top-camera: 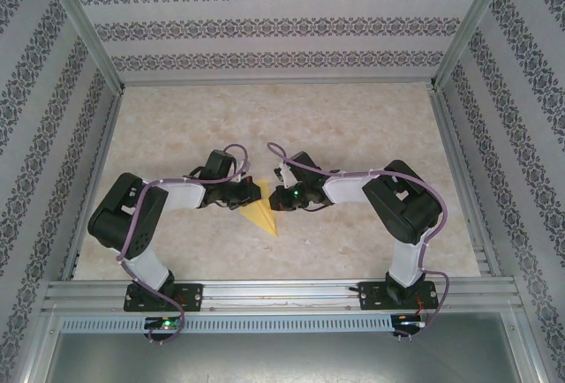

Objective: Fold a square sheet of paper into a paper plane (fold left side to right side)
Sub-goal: Fourth fold the wing at the center of the table.

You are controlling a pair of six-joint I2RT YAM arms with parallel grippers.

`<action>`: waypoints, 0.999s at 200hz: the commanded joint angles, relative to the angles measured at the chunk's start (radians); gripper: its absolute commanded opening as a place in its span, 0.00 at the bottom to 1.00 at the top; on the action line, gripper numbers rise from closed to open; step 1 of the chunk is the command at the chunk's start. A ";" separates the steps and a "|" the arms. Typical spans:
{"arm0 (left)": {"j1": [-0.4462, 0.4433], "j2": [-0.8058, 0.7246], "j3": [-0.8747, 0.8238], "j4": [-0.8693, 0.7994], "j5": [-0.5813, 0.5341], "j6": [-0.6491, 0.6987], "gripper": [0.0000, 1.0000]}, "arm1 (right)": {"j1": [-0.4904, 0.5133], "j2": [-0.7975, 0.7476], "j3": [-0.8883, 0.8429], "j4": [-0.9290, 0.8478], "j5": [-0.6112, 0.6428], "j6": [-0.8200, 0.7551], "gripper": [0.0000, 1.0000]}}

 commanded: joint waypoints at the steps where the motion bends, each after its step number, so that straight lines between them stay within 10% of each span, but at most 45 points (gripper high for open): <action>1: -0.011 0.024 0.017 -0.006 -0.023 0.019 0.01 | 0.013 0.082 -0.023 -0.138 0.127 -0.028 0.00; 200: -0.009 0.070 -0.028 -0.061 -0.111 0.039 0.00 | 0.012 0.037 0.013 -0.117 0.052 -0.016 0.03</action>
